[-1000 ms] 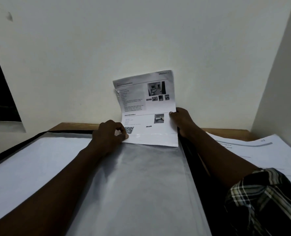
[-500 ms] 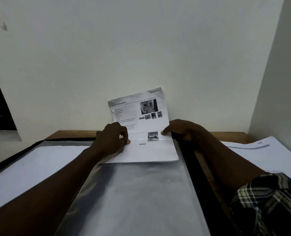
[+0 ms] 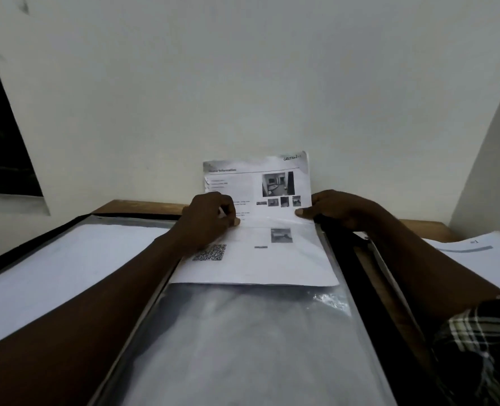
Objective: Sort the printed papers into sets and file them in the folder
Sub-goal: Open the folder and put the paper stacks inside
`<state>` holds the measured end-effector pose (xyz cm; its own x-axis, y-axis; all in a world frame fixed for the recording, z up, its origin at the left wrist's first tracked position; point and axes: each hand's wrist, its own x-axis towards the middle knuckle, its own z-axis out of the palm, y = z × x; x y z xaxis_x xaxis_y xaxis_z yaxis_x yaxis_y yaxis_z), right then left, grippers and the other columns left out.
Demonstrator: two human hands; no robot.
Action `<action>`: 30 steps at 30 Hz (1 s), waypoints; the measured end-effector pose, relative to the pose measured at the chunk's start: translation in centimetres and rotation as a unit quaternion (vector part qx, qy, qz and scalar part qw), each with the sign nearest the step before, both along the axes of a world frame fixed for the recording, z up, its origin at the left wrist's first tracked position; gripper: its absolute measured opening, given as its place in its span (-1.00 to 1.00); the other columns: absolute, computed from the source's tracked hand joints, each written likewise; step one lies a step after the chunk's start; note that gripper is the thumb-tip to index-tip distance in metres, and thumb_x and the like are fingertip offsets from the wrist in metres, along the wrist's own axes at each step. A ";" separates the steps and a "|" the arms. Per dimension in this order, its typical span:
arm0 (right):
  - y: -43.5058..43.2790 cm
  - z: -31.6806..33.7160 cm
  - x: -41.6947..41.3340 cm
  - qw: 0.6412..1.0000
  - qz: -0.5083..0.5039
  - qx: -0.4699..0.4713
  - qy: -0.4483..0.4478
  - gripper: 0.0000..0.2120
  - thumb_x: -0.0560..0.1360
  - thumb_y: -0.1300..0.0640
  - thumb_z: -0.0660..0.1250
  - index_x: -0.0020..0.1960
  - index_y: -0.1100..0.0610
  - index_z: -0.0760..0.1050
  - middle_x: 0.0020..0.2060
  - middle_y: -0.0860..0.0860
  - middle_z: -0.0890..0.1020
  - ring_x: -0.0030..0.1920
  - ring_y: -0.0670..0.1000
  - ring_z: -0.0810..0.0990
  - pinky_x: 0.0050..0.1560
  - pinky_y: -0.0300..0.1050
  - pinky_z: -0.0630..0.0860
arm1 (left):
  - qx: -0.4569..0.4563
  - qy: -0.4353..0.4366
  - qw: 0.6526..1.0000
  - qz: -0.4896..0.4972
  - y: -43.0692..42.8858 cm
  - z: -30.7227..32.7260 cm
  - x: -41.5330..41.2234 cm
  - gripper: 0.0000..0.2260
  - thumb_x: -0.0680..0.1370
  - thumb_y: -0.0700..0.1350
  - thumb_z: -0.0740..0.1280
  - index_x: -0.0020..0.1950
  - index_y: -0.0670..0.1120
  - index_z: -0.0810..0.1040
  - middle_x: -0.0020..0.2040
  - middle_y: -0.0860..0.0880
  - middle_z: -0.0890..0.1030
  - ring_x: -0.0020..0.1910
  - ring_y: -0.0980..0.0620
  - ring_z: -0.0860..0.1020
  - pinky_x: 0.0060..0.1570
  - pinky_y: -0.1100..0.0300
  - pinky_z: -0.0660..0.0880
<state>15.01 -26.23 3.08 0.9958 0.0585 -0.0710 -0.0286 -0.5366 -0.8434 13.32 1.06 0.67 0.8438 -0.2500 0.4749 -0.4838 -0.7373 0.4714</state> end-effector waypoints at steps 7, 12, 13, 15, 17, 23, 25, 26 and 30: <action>1.7 -1.2 0.8 0.978 -0.093 0.126 -0.138 -0.83 0.52 0.19 0.37 0.00 0.30 0.58 -0.09 0.33 0.65 -0.16 0.15 0.58 -0.15 0.03 0.53 | 0.006 -0.016 1.000 -0.001 -0.4 -0.3 -0.6 -0.72 0.44 -0.12 0.48 -0.35 0.10 0.44 -0.20 0.11 0.52 -0.07 0.02 0.48 0.09 -0.08 0.46; 0.7 0.2 -0.3 0.995 -0.028 0.065 -0.064 -0.84 0.55 0.32 0.31 0.11 0.32 0.56 -0.08 0.19 0.64 -0.20 0.10 0.59 -0.23 -0.13 0.58 | -0.006 -0.038 0.999 0.024 -0.3 -0.4 -0.7 -0.72 0.44 -0.12 0.46 -0.37 0.11 0.43 -0.19 0.11 0.51 -0.08 0.04 0.47 0.09 -0.09 0.45; 0.3 0.5 -0.6 0.999 0.005 0.047 -0.026 -0.84 0.55 0.32 0.31 0.11 0.34 0.54 -0.07 0.21 0.64 -0.20 0.09 0.57 -0.23 -0.14 0.58 | -0.009 -0.038 0.999 0.028 -0.3 -0.4 -0.6 -0.71 0.43 -0.12 0.47 -0.38 0.11 0.42 -0.20 0.10 0.51 -0.08 0.03 0.48 0.08 -0.09 0.46; -0.6 0.6 -0.9 0.999 0.045 -0.001 0.028 -0.76 0.53 0.29 0.35 0.15 0.40 0.52 0.06 0.29 0.63 -0.08 0.14 0.56 0.05 0.01 0.56 | -0.007 -0.030 0.999 0.028 -0.4 -0.4 -0.5 -0.71 0.42 -0.10 0.48 -0.38 0.12 0.42 -0.19 0.10 0.51 -0.07 0.03 0.47 0.08 -0.08 0.45; -0.7 0.4 -0.7 0.998 0.039 0.031 0.035 -0.72 0.51 0.28 0.38 0.19 0.35 0.54 0.12 0.27 0.62 -0.01 0.15 0.56 0.16 0.09 0.49 | 0.007 -0.021 0.999 0.035 -0.6 -0.5 -0.4 -0.71 0.42 -0.09 0.49 -0.38 0.12 0.42 -0.18 0.12 0.49 -0.04 0.06 0.44 0.10 -0.04 0.42; 0.8 -0.6 0.7 0.981 -0.058 0.066 -0.174 -0.58 0.48 0.30 0.37 0.27 -0.02 0.45 -0.01 0.02 0.59 -0.11 0.04 0.58 -0.16 -0.14 0.56 | 0.009 -0.023 0.999 0.035 -0.7 -0.4 -0.6 -0.76 0.44 -0.09 0.47 -0.33 0.09 0.45 -0.15 0.12 0.48 -0.04 0.06 0.45 0.06 0.02 0.36; 0.6 -0.9 1.0 0.983 -0.047 0.014 -0.179 -0.51 0.45 0.34 0.35 0.26 -0.10 0.45 0.03 0.00 0.60 -0.01 0.06 0.57 -0.10 -0.15 0.54 | 0.005 -0.022 0.999 0.033 -0.6 -0.4 -0.5 -0.75 0.43 -0.09 0.48 -0.34 0.09 0.45 -0.16 0.12 0.48 -0.05 0.08 0.43 0.07 0.02 0.37; 0.5 -0.8 0.8 0.985 -0.033 -0.003 -0.169 -0.50 0.44 0.37 0.34 0.28 -0.07 0.46 0.10 0.03 0.58 0.01 0.04 0.56 -0.16 -0.24 0.54 | 0.005 -0.024 0.999 0.032 -0.6 -0.4 -0.5 -0.73 0.42 -0.09 0.48 -0.35 0.10 0.44 -0.17 0.13 0.47 -0.05 0.09 0.43 0.08 0.00 0.38; 0.0 0.5 -0.4 0.996 0.057 -0.054 -0.050 -0.52 0.46 0.40 0.33 0.28 0.00 0.48 0.14 0.05 0.49 -0.05 0.02 0.51 -0.19 -0.28 0.53 | 0.012 -0.018 0.999 0.038 -0.6 -0.3 -0.4 -0.70 0.43 -0.09 0.48 -0.38 0.10 0.41 -0.18 0.14 0.47 -0.03 0.08 0.44 0.11 -0.06 0.41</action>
<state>14.56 -26.26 3.59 0.9854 0.1697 0.0158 0.1191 -0.6195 -0.7759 12.96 0.45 0.39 0.8432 -0.1969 0.5003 -0.4423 -0.7831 0.4371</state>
